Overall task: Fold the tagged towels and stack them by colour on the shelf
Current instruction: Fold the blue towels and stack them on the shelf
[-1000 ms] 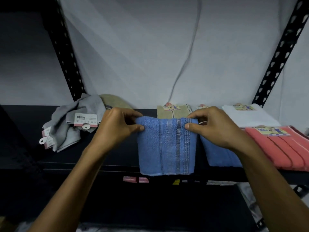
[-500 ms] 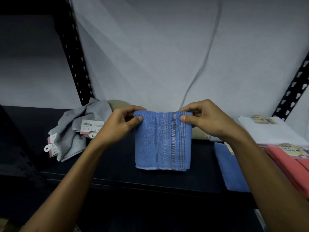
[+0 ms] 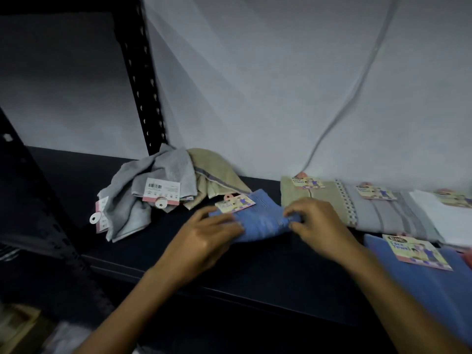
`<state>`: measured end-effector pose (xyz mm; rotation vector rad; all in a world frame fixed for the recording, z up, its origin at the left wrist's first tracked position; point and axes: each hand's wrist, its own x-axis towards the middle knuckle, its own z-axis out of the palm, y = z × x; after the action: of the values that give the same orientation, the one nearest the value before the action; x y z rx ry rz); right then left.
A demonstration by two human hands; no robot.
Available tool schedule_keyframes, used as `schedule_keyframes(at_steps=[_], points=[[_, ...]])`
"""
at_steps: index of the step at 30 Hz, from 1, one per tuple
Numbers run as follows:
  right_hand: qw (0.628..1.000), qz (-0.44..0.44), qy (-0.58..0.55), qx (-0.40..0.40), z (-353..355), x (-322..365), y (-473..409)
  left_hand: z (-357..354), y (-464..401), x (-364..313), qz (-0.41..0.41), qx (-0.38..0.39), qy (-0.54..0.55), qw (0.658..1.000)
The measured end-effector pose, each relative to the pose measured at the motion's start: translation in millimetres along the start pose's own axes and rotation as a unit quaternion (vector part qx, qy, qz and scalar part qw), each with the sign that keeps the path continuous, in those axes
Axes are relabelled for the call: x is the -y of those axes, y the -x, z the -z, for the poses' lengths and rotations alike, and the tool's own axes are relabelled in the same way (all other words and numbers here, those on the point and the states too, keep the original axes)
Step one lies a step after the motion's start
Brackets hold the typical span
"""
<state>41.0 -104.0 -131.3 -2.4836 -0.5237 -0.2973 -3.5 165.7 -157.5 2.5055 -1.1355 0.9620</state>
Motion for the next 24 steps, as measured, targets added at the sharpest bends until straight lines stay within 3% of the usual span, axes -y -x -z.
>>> schedule_keyframes(at_steps=[5,11,14,16,18,21,24], points=[[0.998,0.036,0.01,0.049,-13.6,-21.9,48.1,-13.9,40.0,-36.7,-0.003,0.041,0.089,0.995],[0.996,-0.013,0.086,0.001,-13.7,-23.1,63.6,-5.5,35.9,-53.2,0.053,0.034,0.223,0.973],[0.99,-0.035,0.128,-0.048,-17.6,-9.0,63.7,-2.6,32.4,-28.0,0.12,0.047,0.14,0.982],[0.992,-0.014,0.088,-0.088,-21.5,10.0,68.5,-3.4,30.8,-9.6,0.208,0.073,0.117,0.968],[0.998,0.013,0.011,-0.064,-28.9,34.5,78.2,-4.4,27.0,-0.4,0.262,0.091,0.131,0.952],[0.998,0.051,0.021,-0.018,-46.1,56.4,91.3,-4.2,20.8,3.6,0.254,0.051,0.171,0.95],[0.994,0.073,0.068,-0.05,-49.8,53.5,93.6,-3.7,20.9,3.1,0.241,0.005,0.186,0.953]])
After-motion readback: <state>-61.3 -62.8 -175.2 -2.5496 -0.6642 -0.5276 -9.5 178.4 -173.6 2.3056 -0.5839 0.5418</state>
